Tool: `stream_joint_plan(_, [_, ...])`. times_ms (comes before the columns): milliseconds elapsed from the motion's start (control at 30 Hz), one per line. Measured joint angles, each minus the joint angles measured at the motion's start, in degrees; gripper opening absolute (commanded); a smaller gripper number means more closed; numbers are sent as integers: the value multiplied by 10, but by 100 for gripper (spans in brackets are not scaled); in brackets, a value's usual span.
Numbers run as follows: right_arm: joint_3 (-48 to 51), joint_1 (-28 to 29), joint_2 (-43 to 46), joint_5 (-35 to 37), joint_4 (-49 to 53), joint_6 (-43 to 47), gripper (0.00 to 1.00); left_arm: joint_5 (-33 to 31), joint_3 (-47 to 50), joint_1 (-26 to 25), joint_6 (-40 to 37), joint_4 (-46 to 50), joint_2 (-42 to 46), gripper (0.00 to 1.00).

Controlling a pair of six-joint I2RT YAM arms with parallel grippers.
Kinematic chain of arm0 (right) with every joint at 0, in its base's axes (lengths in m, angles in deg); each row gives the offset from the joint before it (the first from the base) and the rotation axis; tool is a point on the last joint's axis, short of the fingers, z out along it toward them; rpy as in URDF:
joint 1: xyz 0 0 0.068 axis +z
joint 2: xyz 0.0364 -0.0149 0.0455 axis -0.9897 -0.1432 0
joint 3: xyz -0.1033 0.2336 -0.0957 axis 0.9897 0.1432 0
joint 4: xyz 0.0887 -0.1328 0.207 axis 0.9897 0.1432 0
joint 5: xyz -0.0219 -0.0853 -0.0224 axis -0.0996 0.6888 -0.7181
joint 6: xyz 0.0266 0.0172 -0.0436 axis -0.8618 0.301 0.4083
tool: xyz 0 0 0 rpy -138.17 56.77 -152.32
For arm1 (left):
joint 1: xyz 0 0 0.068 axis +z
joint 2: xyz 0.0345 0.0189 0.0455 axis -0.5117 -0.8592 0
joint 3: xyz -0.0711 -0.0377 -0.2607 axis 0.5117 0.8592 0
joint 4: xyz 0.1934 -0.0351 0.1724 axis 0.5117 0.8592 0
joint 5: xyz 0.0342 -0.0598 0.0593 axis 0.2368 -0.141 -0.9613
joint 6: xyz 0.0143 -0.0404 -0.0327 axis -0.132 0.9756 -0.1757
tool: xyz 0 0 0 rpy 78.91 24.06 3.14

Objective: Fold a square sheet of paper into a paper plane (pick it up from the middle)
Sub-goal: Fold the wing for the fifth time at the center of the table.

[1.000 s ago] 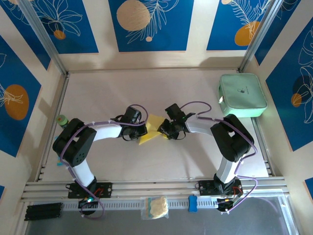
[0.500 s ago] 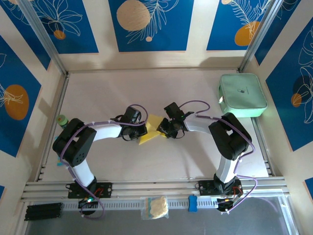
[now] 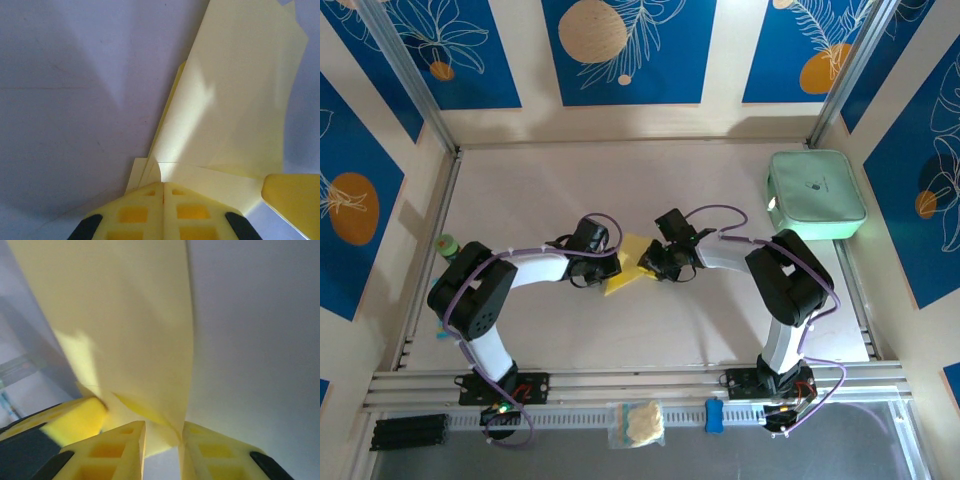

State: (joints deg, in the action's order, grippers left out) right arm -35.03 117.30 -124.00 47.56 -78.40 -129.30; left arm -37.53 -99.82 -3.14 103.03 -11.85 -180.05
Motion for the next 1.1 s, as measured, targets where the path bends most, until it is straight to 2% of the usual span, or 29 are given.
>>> stream_joint_plan(600, [61,-3,13,-15,-141,-19,18,37,16,16,23,-6,9,10])
stream_joint_plan(833, [61,-4,13,-15,-167,-17,5,36,16,21,23,3,15,13])
stream_joint_plan(900, [61,-5,13,-14,-166,-16,1,36,16,23,21,10,23,15])
stream_joint_plan(1000, [62,-7,18,-7,-156,-10,0,36,16,26,12,14,43,20])
stream_joint_plan(1100, [62,-7,40,15,-134,-3,0,35,16,27,-13,15,69,30])
